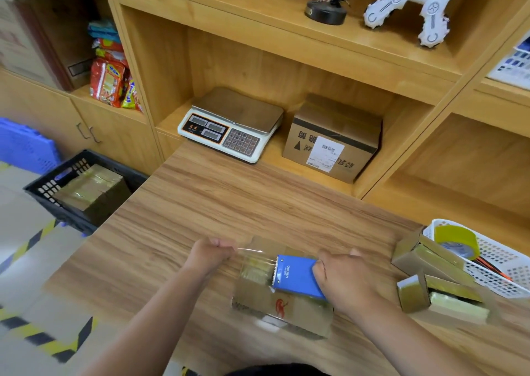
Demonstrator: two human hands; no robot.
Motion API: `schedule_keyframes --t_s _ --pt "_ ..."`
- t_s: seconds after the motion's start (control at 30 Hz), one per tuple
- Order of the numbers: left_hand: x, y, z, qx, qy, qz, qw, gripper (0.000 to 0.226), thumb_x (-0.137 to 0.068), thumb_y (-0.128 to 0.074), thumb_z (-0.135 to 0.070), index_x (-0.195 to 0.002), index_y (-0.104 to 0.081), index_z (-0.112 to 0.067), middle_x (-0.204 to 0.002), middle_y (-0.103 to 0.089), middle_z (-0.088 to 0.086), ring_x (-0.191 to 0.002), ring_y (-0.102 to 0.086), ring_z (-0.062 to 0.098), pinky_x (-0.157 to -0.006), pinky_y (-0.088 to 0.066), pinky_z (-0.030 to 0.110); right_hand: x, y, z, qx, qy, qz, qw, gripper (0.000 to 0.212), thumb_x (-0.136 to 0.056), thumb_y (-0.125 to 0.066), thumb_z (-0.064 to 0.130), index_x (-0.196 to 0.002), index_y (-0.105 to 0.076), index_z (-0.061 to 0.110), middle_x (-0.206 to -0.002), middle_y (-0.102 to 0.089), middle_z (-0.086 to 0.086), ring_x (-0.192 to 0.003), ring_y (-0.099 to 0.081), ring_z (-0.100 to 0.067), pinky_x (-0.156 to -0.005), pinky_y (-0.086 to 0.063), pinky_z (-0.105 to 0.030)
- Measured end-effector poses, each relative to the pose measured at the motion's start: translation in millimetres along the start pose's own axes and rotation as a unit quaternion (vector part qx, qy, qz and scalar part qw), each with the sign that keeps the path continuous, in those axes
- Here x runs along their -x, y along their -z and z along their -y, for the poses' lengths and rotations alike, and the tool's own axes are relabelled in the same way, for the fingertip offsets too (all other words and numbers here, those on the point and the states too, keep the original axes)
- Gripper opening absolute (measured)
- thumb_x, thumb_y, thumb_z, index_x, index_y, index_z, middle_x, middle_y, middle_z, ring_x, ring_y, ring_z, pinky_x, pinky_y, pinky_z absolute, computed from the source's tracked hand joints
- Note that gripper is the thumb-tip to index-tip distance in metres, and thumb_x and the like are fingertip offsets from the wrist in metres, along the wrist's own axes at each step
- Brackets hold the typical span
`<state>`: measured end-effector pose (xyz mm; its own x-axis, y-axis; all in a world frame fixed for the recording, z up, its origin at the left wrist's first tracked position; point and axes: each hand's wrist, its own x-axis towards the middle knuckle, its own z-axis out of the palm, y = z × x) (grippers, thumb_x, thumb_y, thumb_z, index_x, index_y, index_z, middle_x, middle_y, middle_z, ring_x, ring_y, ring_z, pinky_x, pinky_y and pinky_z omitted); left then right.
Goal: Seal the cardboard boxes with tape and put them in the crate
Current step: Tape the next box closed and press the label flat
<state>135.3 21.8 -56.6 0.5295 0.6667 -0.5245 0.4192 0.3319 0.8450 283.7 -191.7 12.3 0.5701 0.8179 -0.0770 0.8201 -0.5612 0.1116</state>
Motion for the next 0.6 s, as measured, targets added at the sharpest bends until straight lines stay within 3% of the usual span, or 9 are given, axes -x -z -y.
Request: schedule_keyframes --t_s 0.1,0.17,0.27,0.37,0.5,0.6 --pt "0 3 7 0.024 0.002 -0.009 1.0 0.019 -0.081 -0.067 0.005 -0.064 -0.064 -0.004 -0.069 -0.061 0.012 -0.067 -0.054 0.019 -0.064 -0.042 0.026 -4 0 8 -0.007 -0.001 -0.015 1.0 0.035 -0.076 -0.003 0.03 -0.077 -0.037 0.024 -0.072 -0.068 -0.003 -0.067 -0.061 -0.028 -0.083 -0.029 -0.033" --pt "-2 4 12 0.03 0.004 -0.012 0.999 0.022 -0.081 -0.068 0.004 -0.061 -0.064 -0.006 -0.067 -0.061 0.01 -0.067 -0.056 0.017 -0.068 -0.044 0.024 -6 2 12 0.001 0.011 -0.042 0.999 0.033 -0.076 -0.005 0.03 -0.071 -0.037 0.024 -0.061 -0.065 -0.004 -0.057 -0.059 -0.027 -0.08 -0.036 -0.033" --pt "-4 6 19 0.036 0.009 -0.02 0.999 0.026 -0.079 -0.071 0.001 -0.057 -0.063 -0.01 -0.057 -0.059 0.001 -0.053 -0.054 0.006 -0.053 -0.043 0.013 -8 5 17 0.021 0.003 -0.017 1.0 0.019 -0.08 -0.02 0.028 -0.069 -0.036 0.024 -0.059 -0.063 -0.002 -0.055 -0.058 -0.026 -0.077 -0.037 -0.033" --pt "-7 6 25 0.037 0.026 -0.027 0.999 0.02 -0.078 -0.073 -0.002 -0.061 -0.065 -0.01 -0.062 -0.063 0.002 -0.062 -0.056 0.01 -0.061 -0.043 0.02 -10 11 24 0.073 -0.001 -0.037 0.997 0.016 -0.074 -0.037 0.023 -0.057 -0.039 0.024 -0.041 -0.053 -0.002 -0.037 -0.05 -0.021 -0.064 -0.041 -0.03" --pt "-10 5 28 0.049 0.044 -0.037 0.997 0.016 -0.076 -0.074 -0.003 -0.064 -0.067 -0.01 -0.068 -0.066 0.003 -0.072 -0.059 0.016 -0.073 -0.044 0.026 -11 9 23 0.095 0.006 0.006 0.995 0.019 -0.078 -0.052 0.027 -0.065 -0.038 0.024 -0.053 -0.06 -0.001 -0.047 -0.056 -0.023 -0.072 -0.038 -0.035" --pt "-10 3 30 0.042 0.041 -0.035 0.998 0.017 -0.076 -0.074 -0.004 -0.062 -0.067 -0.01 -0.066 -0.065 0.002 -0.073 -0.058 0.016 -0.076 -0.044 0.028 -13 9 26 0.09 -0.005 0.02 0.996 0.016 -0.082 -0.051 0.028 -0.069 -0.043 0.024 -0.059 -0.063 -0.002 -0.054 -0.059 -0.024 -0.075 -0.034 -0.035"
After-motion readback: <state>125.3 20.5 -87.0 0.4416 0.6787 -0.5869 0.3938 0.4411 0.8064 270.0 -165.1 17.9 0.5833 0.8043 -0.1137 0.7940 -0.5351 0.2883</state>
